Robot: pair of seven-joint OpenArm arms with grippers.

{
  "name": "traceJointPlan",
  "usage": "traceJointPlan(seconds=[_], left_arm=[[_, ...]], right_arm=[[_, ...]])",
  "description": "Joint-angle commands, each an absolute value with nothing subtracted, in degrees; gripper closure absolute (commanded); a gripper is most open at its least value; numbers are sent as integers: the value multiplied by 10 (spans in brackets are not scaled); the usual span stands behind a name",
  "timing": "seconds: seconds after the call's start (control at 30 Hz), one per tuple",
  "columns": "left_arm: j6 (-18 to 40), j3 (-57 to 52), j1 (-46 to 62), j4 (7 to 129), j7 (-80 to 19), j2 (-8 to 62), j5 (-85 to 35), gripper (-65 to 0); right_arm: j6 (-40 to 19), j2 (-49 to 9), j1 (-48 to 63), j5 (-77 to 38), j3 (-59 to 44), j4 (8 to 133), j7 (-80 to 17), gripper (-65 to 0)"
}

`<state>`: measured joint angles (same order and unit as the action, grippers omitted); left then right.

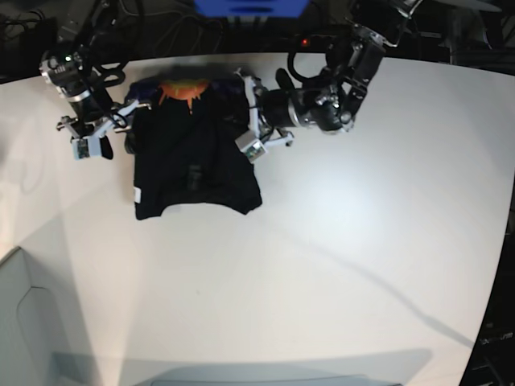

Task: Fold the T-shirt properly
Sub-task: 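Press and square the bundle edge with the left gripper toward the right gripper, then release the bundle and lift the left gripper away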

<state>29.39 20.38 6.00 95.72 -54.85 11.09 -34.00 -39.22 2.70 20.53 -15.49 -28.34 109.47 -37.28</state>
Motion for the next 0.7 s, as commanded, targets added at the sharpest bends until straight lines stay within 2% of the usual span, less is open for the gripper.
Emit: traceJointPlan(seconds=[0.0,0.03,0.17,0.2,0.43,0.67], left_arm=[[298,200,54,978,-540,109,-351,-55],[298,199,54,982,-540,109,-351,-94],[298,200,56,992,-541,113,-351,-334],[298,203,59,992,-541,121,-351,-374],[298,177,78,999,-541,141,-351,-392],[303,-3,138,1077,-541,156,-351,-393]], right_arm=[[-400,23,205,-167,-284,1106,-358,-339],[-400,23,205,-167,-284,1106,-358,-339],[-400,23,204,-167,-284,1106,-358,-340],[-400,23,204,-167,-284,1106,-358,-340],[-400,24,203,-167,-283,1120,-358,-340],[-400,24,209,-167,-192,1136,-361,-337]])
